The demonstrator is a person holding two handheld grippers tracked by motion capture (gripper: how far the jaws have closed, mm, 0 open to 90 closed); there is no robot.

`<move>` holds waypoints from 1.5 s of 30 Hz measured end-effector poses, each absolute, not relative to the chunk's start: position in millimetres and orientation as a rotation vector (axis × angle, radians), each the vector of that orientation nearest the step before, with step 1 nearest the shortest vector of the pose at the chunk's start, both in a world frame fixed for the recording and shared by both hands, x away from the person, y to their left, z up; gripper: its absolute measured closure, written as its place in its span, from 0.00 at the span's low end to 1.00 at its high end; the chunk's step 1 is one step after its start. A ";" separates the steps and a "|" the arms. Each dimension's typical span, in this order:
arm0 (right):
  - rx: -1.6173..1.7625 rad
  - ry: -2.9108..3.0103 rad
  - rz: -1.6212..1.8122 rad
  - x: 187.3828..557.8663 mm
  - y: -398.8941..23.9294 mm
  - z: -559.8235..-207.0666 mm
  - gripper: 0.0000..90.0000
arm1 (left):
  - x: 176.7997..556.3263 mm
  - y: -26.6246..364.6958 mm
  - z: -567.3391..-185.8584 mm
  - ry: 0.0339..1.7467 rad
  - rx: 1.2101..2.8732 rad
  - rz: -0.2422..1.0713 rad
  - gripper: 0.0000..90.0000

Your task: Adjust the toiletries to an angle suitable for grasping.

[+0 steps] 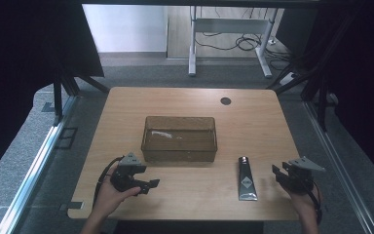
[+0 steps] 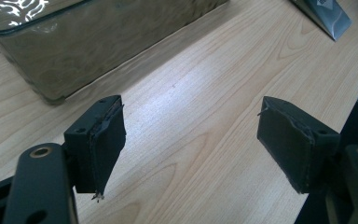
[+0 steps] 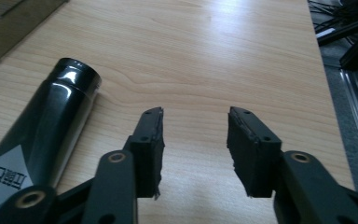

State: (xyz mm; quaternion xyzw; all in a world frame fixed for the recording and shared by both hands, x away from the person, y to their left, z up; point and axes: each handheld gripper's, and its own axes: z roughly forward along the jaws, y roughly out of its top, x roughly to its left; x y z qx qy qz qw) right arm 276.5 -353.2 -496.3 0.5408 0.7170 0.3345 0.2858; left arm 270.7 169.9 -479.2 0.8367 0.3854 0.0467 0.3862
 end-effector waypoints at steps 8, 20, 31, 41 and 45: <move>1.404 1.976 0.927 275.0 -353.8 -493.3 0.71 | 270.8 171.1 -479.5 0.988 2.134 0.136 0.26; 1.339 2.069 1.000 280.0 -355.1 -484.6 0.96 | 270.3 171.4 -480.1 0.997 2.145 0.199 0.26; 1.275 2.217 0.966 290.3 -341.8 -453.9 0.99 | 266.8 183.3 -474.0 1.019 2.113 0.223 0.26; 1.197 2.436 0.841 305.7 -297.4 -435.1 0.99 | 266.0 177.7 -475.5 1.000 2.129 0.206 0.26; 1.179 2.485 0.810 311.1 -281.0 -443.2 0.99 | 266.2 176.7 -477.2 1.007 2.133 0.200 0.26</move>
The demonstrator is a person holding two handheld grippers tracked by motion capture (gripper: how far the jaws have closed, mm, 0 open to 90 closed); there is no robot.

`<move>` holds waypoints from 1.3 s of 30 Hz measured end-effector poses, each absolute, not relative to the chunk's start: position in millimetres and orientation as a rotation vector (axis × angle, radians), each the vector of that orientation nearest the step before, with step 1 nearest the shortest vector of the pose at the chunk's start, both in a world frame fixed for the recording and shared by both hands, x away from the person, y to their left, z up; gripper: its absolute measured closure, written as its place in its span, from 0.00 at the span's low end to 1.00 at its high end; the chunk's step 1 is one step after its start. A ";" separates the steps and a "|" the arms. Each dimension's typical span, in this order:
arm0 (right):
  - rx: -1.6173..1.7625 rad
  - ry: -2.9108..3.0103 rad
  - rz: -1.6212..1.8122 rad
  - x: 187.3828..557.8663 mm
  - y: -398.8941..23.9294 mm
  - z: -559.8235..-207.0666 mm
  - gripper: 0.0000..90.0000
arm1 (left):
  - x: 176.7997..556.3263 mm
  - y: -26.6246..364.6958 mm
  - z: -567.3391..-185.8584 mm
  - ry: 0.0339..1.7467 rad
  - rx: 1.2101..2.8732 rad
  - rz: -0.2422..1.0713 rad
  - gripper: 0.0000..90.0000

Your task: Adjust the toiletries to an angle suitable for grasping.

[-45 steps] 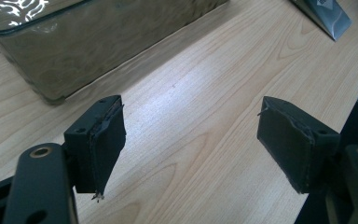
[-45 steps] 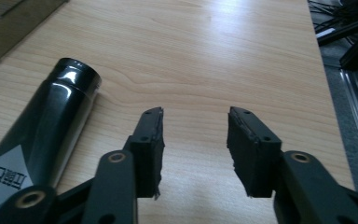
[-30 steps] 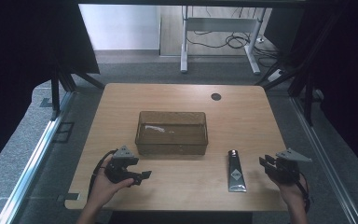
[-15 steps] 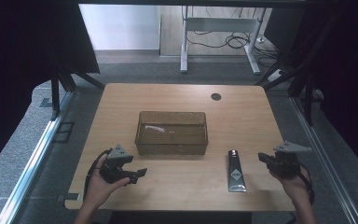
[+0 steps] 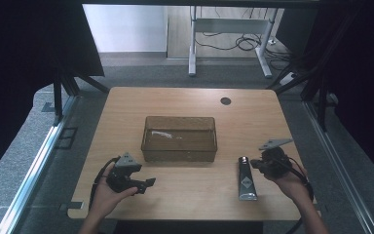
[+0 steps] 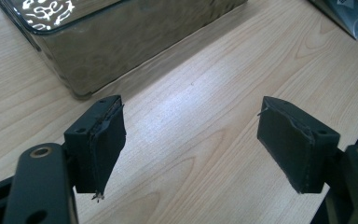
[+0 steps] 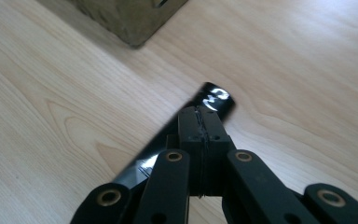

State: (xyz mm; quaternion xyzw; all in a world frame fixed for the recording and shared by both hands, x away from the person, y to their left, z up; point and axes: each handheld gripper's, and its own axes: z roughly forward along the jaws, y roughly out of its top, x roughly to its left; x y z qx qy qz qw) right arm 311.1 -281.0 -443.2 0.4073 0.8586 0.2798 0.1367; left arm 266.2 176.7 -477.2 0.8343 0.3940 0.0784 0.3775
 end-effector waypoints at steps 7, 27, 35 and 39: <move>1.138 2.573 0.785 313.2 -258.8 -462.4 0.99 | 267.3 176.9 -479.4 1.012 2.138 0.194 0.26; 1.078 2.709 0.696 291.3 -237.8 -499.3 0.99 | 266.3 171.7 -481.0 1.001 2.149 0.187 0.26; 1.097 2.700 0.711 285.8 -243.4 -500.3 0.99 | 265.2 168.6 -481.3 0.991 2.158 0.183 0.26; 1.100 2.701 0.712 285.3 -244.3 -500.3 0.99 | 265.4 169.8 -481.1 0.992 2.155 0.184 0.26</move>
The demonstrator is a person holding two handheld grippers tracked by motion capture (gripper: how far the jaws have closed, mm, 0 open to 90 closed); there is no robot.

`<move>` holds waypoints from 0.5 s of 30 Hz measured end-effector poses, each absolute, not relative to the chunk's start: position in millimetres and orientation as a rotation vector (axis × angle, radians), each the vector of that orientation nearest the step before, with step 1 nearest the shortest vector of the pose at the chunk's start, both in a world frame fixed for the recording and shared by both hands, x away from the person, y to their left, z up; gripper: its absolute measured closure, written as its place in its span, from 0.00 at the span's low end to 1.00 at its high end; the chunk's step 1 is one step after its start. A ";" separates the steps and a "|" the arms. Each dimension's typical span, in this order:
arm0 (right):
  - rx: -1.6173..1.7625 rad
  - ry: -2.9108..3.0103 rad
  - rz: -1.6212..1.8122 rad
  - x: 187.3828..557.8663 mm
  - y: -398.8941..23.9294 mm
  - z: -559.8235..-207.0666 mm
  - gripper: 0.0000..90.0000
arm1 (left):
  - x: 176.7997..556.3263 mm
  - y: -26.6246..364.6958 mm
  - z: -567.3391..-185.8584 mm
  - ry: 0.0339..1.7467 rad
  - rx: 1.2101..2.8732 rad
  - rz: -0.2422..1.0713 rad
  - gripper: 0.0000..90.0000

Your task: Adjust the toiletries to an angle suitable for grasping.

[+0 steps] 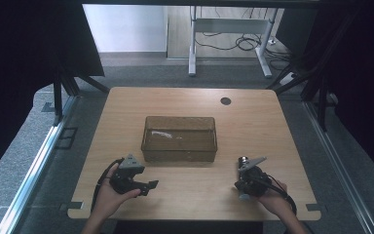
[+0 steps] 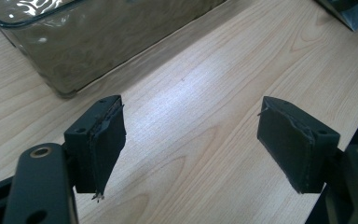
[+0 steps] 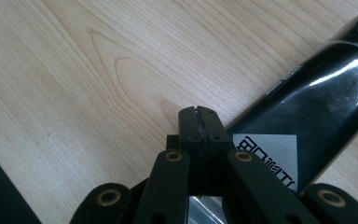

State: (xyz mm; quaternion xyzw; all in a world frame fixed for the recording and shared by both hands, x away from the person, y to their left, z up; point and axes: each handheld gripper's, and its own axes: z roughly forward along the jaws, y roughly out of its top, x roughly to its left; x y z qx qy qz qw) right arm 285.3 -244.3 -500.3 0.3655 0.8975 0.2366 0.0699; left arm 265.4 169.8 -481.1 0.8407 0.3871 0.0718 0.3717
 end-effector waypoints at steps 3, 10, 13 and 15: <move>1.100 2.700 0.713 285.3 -245.5 -500.3 0.99 | 265.9 169.9 -481.8 0.998 2.157 0.185 0.26; 1.112 2.698 0.712 284.4 -249.3 -500.0 0.99 | 265.2 167.5 -481.9 0.989 2.162 0.181 0.26; 1.123 2.688 0.714 284.0 -254.1 -499.3 0.99 | 265.1 167.6 -482.0 0.990 2.164 0.180 0.26; 1.133 2.685 0.713 283.7 -256.6 -498.9 0.99 | 264.8 167.7 -481.6 0.989 2.163 0.181 0.26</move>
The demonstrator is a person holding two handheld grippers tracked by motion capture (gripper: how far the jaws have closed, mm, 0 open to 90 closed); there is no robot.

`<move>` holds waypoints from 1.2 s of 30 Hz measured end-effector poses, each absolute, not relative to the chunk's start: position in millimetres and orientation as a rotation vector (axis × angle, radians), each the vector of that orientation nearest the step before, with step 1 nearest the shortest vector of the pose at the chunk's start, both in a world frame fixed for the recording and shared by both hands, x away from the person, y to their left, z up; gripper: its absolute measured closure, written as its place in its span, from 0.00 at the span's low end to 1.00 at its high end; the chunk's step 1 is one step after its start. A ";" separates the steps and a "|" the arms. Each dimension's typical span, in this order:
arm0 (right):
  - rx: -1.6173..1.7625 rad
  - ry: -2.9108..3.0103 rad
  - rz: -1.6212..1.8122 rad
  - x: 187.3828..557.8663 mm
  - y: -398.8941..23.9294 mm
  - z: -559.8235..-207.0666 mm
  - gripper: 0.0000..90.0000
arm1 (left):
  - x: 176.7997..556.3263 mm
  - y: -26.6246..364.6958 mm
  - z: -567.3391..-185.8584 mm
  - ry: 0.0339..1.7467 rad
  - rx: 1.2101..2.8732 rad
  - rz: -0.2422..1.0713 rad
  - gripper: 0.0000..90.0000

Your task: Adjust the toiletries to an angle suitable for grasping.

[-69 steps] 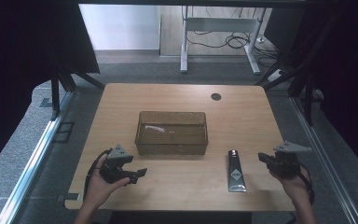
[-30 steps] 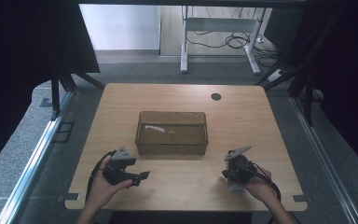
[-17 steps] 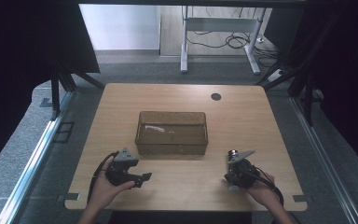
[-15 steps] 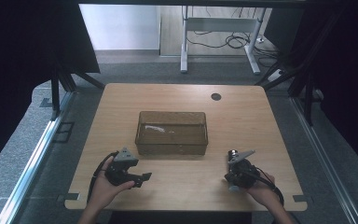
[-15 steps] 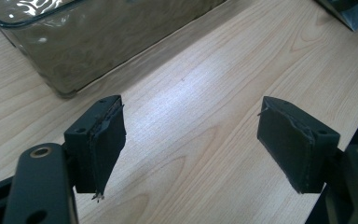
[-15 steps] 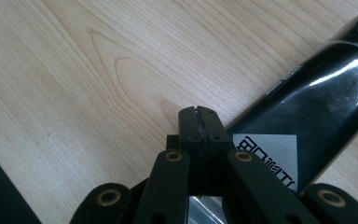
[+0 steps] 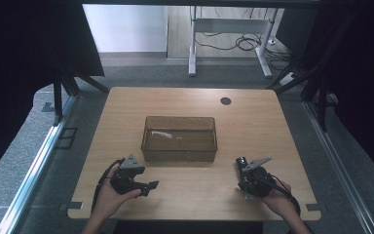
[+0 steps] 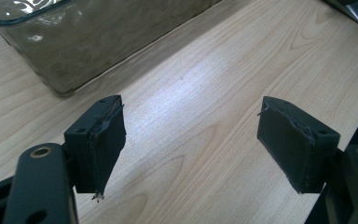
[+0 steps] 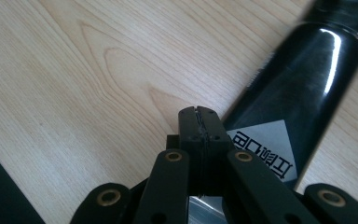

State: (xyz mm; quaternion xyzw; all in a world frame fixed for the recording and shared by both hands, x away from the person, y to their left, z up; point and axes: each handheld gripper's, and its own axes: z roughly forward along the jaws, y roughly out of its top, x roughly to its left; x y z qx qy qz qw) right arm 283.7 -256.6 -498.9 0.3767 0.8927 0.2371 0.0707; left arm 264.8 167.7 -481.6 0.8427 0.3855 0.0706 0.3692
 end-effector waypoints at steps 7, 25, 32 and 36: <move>1.159 2.676 0.705 285.5 -266.5 -498.2 0.99 | 264.7 166.7 -481.8 0.987 2.166 0.180 0.26; 1.255 2.627 0.696 293.7 -297.2 -497.8 0.99 | 264.6 167.8 -481.6 0.990 2.160 0.174 0.26; 1.190 2.648 0.750 290.6 -296.8 -486.6 0.92 | 265.6 169.4 -482.5 0.986 2.157 0.166 0.26; 1.133 2.657 0.747 298.4 -295.4 -478.1 0.83 | 266.5 171.7 -482.5 0.989 2.154 0.170 0.26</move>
